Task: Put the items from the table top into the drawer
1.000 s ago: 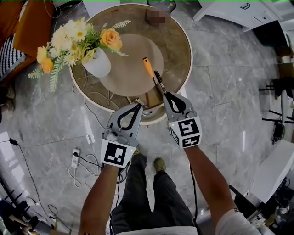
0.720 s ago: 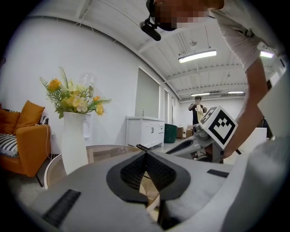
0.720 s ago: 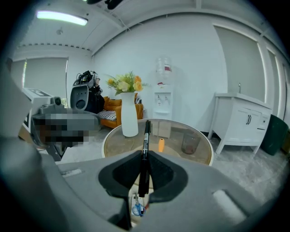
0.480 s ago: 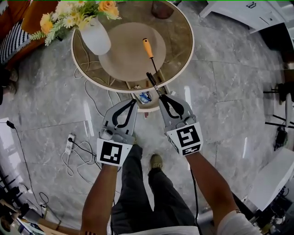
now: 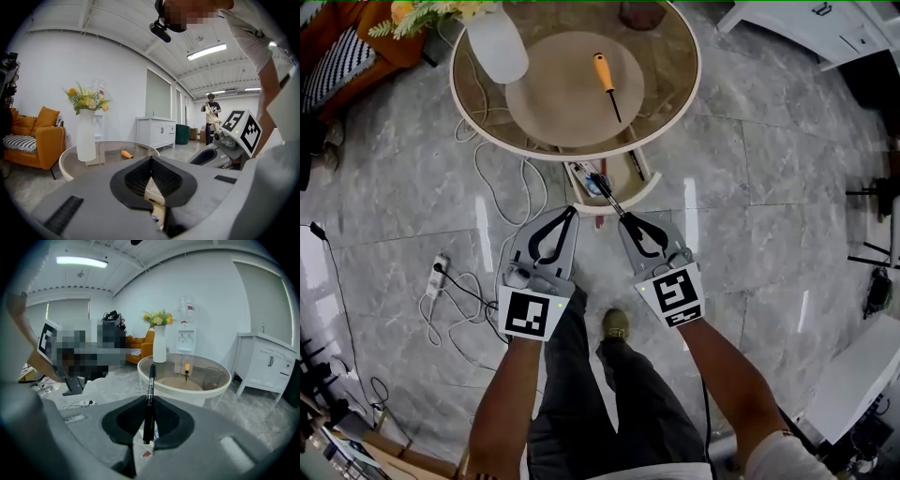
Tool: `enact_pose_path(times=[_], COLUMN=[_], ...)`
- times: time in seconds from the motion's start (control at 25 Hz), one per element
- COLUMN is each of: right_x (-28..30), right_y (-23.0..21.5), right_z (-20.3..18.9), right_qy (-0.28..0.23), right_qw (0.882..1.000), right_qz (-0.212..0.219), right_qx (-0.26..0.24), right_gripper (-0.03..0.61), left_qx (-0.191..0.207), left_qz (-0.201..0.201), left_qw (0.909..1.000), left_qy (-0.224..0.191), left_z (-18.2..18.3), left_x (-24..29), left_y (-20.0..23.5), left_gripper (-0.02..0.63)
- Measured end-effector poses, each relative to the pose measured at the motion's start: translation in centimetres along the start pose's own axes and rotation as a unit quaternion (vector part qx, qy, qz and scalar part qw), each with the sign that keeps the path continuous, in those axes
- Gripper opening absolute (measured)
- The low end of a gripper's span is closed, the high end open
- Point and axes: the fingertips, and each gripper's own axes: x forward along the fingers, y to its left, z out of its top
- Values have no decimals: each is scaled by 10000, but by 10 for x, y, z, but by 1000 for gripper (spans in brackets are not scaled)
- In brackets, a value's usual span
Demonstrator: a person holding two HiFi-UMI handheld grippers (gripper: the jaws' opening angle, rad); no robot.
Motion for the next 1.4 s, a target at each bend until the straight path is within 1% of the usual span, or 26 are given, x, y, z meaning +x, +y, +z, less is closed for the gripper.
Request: enact_pose_path(times=[0.24, 0.48, 0.8, 0.92, 1.12, 1.4], right_x=[16, 49, 93, 107, 129, 157], right_y=[0, -6, -19, -26, -33, -38], right_z=[-34, -66, -99, -113, -133, -160], right_qy=[179, 278, 320, 348, 460, 619], right_qw=[9998, 9996, 9995, 9993, 9988, 9976], right_qz=[95, 70, 10, -18, -39, 18], right_qx=[-52, -14, -59, -102, -140, -313], right_gripper=[44, 44, 44, 44, 43, 43], left_qx=[89, 117, 333, 389, 557, 409], left_qz=[44, 76, -133, -153, -204, -211], left_qw=[9999, 9999, 9993, 9991, 9982, 9988], left_qy=[39, 47, -62, -73, -62, -152], left_z=[-22, -54, -90, -103, -115, -124], left_x=[-1, 7, 37, 46, 59, 83], left_y=[2, 19, 38, 47, 58, 65], left_gripper=[0, 0, 0, 0, 0, 0])
